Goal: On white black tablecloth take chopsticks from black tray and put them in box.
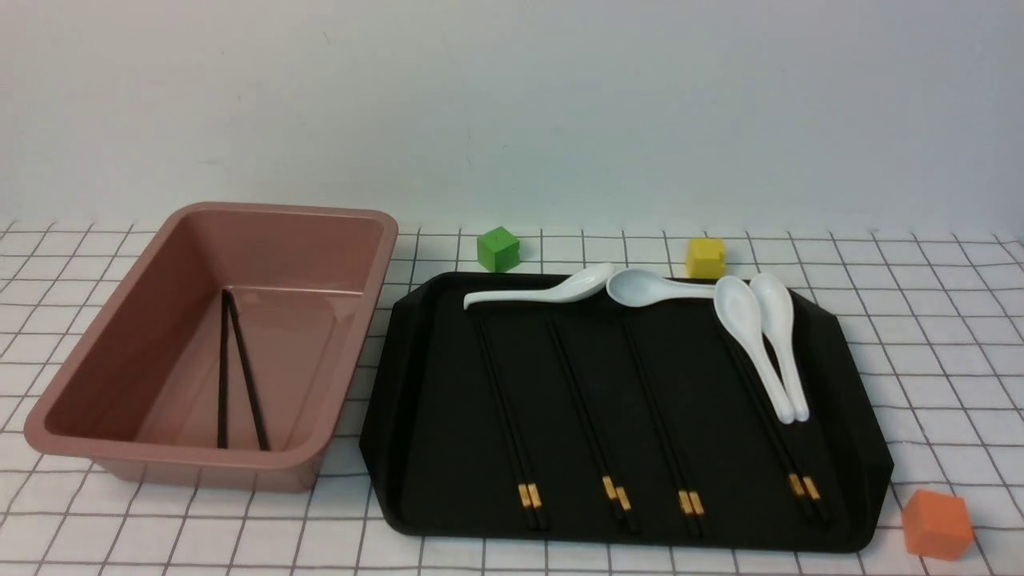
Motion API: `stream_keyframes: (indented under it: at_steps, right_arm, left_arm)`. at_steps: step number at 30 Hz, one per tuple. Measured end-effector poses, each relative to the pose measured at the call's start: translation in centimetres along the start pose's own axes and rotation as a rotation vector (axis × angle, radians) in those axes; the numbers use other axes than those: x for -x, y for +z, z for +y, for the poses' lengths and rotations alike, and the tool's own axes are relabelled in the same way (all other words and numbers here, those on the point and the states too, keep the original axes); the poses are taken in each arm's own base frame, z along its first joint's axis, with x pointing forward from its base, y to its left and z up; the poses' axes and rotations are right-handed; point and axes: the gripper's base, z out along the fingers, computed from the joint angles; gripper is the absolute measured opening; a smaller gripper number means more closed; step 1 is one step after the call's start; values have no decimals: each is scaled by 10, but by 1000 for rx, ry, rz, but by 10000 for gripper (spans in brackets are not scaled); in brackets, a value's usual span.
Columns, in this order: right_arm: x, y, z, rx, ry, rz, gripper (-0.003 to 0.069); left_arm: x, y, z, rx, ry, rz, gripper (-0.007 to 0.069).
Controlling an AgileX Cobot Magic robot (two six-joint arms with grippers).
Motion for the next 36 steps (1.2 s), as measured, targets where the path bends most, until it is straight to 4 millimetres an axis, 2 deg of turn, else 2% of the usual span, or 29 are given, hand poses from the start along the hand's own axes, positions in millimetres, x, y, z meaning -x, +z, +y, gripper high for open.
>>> stream_keyframes:
  at_steps: [9,14,18,24,26,36]
  right_arm:
    - [0,0,0,0,0,0,240]
    - [0,0,0,0,0,0,240]
    - [0,0,0,0,0,0,240]
    - [0,0,0,0,0,0,240]
    - [0,0,0,0,0,0,240]
    - [0,0,0,0,0,0,240]
  left_arm:
    - [-2,-4,1,-1,4,2,-13]
    - [-17,2,8,20,1,42,-12]
    - [-41,9,21,59,3,113,-11]
    - [-96,16,53,168,84,292,-9]
    - [-105,16,58,191,101,331,-9]
    - [-107,16,60,189,120,316,3]
